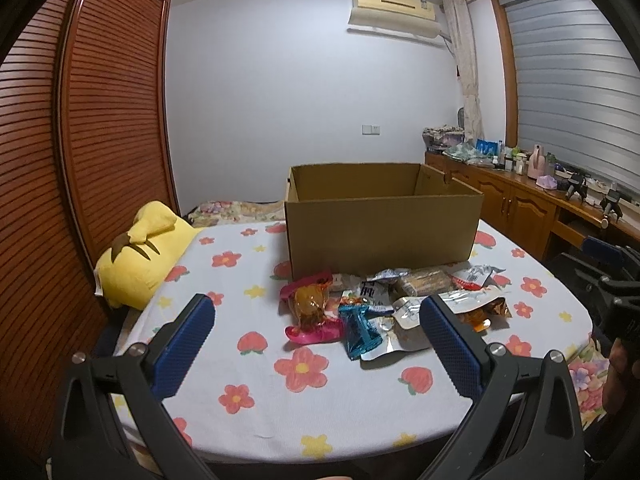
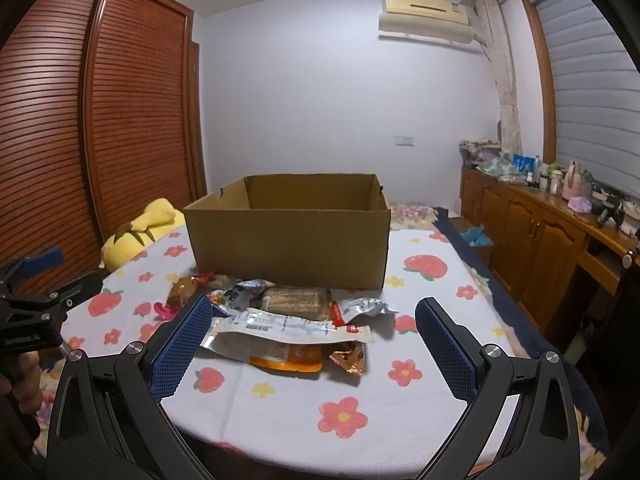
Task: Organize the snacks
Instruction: 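Grasp the pink pastry packet with the left tool while the right tool grasps the white sausage packet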
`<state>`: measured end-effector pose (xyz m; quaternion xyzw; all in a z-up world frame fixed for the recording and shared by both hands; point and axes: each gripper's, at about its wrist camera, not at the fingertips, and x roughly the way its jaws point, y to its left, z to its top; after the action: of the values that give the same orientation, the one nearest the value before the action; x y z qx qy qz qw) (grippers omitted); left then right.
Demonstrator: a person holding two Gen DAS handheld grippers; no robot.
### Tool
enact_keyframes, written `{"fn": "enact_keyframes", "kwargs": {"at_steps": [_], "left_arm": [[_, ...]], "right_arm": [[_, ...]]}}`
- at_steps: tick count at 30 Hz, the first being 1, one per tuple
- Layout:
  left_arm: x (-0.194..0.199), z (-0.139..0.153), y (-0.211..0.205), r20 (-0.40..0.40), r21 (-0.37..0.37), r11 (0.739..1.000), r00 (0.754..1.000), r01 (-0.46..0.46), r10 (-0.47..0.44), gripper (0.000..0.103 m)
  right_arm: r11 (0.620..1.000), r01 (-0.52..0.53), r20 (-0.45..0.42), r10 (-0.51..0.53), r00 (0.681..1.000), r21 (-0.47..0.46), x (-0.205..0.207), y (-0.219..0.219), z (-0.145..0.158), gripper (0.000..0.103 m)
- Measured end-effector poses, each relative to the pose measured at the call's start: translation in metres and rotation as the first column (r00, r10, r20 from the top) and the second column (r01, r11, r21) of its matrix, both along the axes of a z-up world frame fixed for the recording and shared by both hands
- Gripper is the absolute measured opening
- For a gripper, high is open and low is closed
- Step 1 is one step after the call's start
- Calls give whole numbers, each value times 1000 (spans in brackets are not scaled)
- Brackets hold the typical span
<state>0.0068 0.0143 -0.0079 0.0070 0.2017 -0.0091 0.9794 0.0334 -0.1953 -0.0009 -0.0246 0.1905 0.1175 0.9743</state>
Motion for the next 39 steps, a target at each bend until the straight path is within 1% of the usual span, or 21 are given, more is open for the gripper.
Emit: {"fn": "enact_keyframes", "kwargs": {"at_steps": [8,12,16,20,21,23,27,29,31,33,36,39], "left_arm": [[13,-9,13,-32,-1,1000,999,8,-8,102],[23,-13,20,-52,-20,999,998,27,-28,102],[35,-16,24,-76,-19,999,996,47,-48,102],[47,-22,28,-112,-18,998,992,63,-64,100],[48,-24,29,-119,-17,998,991,66,-67,99],[52,-27,30,-140,-20,997,987,76,-78,99],[63,-34,31,-185,-34,994,977,100,-105,96],[69,-38,31,-205,-39,993,972,109,-115,92],[77,-42,32,-228,-52,991,965,119,-128,91],[81,-45,32,-241,-62,990,960,128,-139,88],[89,-46,30,-251,-60,989,956,138,-149,88],[97,-48,29,-265,-56,987,951,149,-158,86]], "right_arm": [[997,-61,-46,59,997,-43,24,5,-12,103],[990,-121,-95,114,989,-75,41,14,-22,100],[979,-186,-150,171,974,-89,59,17,-33,96],[959,-259,-231,228,946,-115,81,24,-46,91],[950,-283,-259,243,935,-131,88,27,-51,89],[938,-309,-292,255,922,-157,97,30,-58,87],[917,-340,-341,257,904,-210,112,35,-69,78],[900,-375,-368,279,887,-221,118,40,-72,77],[886,-401,-387,294,874,-233,122,45,-74,76],[866,-439,-405,321,856,-241,125,50,-76,74],[841,-486,-436,354,827,-239,131,59,-79,71],[821,-514,-469,362,806,-248,141,65,-83,71]]}}
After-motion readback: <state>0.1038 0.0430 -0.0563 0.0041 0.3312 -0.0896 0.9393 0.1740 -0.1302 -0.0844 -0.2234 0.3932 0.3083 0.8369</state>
